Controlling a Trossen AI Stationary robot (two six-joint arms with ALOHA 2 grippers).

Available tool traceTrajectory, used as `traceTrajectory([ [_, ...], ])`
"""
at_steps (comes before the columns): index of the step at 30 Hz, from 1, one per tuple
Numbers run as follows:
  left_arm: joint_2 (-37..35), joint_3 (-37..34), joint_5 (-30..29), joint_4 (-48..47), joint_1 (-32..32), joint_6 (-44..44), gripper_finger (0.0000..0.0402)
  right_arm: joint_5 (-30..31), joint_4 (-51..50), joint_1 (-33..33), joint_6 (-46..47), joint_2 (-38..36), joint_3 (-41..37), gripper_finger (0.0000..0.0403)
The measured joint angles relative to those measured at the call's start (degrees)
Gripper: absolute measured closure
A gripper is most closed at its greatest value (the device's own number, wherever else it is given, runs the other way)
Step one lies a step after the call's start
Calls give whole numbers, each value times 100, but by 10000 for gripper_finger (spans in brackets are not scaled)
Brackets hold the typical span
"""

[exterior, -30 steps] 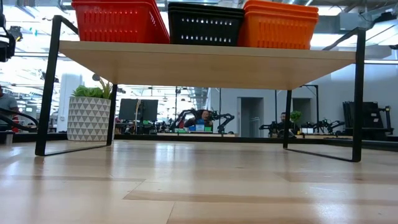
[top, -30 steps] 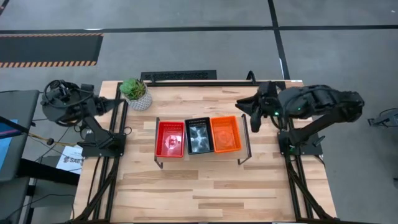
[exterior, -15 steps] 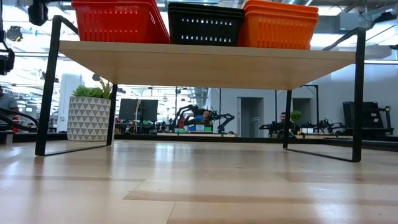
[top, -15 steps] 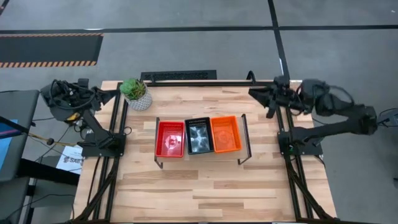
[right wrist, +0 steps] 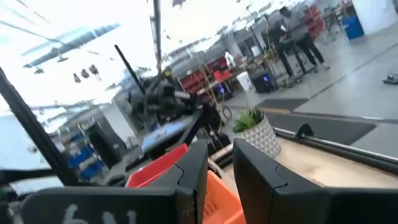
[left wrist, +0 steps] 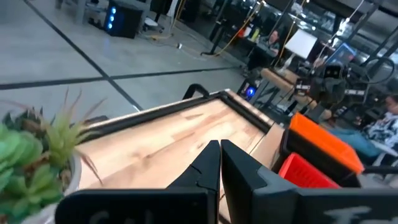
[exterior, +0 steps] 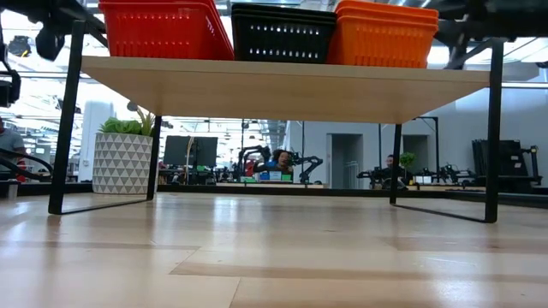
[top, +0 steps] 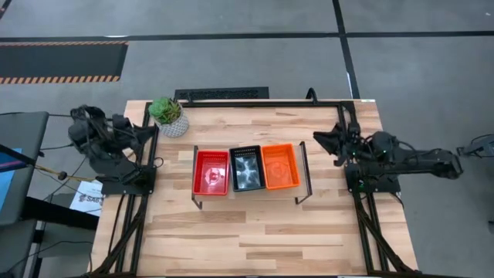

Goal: Stack baskets on shelf by color
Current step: Return to home position

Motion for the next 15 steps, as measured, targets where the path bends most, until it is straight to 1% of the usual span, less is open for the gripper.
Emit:
traceTrajectory([
  [3, 0, -310, 1, -86, -58, -329, 401, 210, 15, 8, 87, -480, -300, 305],
  [6, 0, -569, 24, -163, -176, -627, 401, 795, 5, 6, 192, -841, -514, 305],
  [8, 2, -717, 26, -273, -291, -892, 401, 1024, 75, 4, 167, -1001, -634, 305],
  [12, 1, -885, -48, -498, -570, -1491, 401, 1015, 329, 13, 63, -1164, -908, 305],
  [15, 0, -1007, -393, -506, -772, -1911, 401, 1013, 398, 73, 212, -1176, -1128, 305],
])
